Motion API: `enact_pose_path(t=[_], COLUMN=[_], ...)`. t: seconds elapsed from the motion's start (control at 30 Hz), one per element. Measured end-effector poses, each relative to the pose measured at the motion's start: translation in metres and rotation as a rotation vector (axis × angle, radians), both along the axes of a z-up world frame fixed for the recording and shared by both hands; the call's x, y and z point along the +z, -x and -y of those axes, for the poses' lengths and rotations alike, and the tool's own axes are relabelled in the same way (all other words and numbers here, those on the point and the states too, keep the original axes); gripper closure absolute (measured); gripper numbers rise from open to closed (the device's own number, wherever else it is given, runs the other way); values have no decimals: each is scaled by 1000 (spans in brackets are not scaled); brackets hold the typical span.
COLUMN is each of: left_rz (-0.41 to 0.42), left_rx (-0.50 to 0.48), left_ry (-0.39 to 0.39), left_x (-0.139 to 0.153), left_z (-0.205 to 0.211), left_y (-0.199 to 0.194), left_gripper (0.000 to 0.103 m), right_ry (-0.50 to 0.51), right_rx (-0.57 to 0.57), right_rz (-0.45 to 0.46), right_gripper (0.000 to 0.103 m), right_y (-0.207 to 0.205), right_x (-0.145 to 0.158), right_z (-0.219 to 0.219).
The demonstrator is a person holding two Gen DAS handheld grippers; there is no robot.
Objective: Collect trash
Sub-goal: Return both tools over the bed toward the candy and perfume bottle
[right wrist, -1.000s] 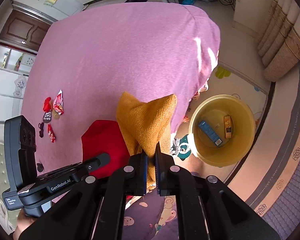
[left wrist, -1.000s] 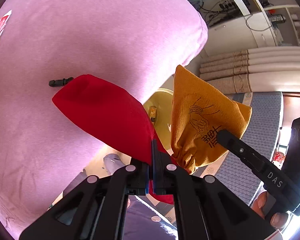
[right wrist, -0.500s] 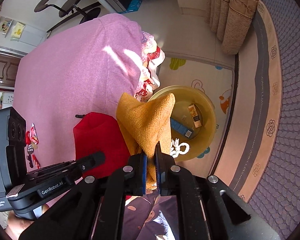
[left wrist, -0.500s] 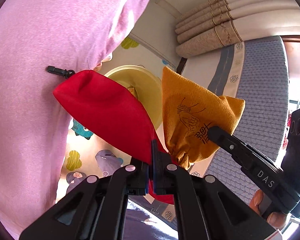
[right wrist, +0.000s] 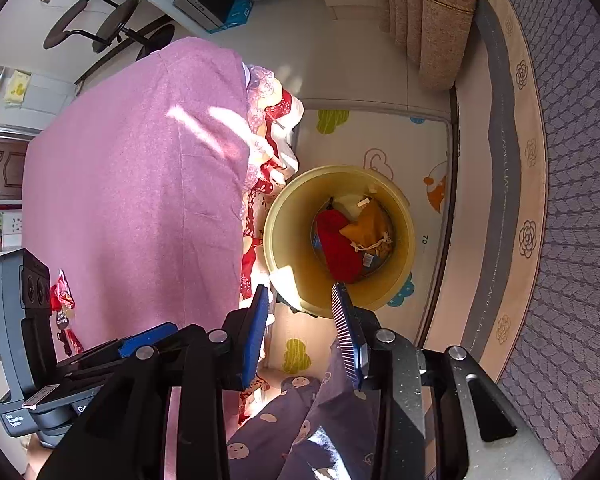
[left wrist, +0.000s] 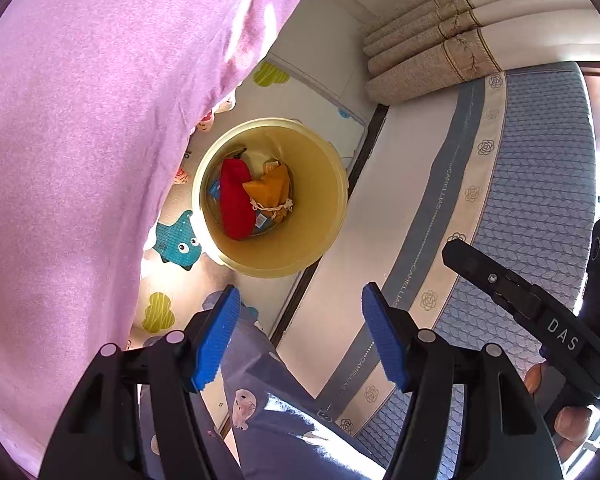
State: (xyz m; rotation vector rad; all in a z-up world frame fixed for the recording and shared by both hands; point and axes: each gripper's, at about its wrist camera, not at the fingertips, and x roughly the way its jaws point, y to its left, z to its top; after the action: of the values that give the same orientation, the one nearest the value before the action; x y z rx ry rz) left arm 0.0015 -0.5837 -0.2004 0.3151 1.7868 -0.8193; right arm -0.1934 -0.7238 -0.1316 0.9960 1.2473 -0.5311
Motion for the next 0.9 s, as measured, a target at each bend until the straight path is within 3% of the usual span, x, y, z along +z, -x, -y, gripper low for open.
enact_pose_path(t=[0.47,0.9], left_rz=[69,110], left_rx=[179,484], left_ry=[54,60], left_x=[37,58], left_z=[-85,-253], left_y=[-47,-109], left_gripper=[39,39], right_ry=[39,44], right_rx=[223,517], right_rz=[49,93], right_gripper=[70,70], right_y=[-83,-190], right_x=[32,52], right_z=[-66,-210])
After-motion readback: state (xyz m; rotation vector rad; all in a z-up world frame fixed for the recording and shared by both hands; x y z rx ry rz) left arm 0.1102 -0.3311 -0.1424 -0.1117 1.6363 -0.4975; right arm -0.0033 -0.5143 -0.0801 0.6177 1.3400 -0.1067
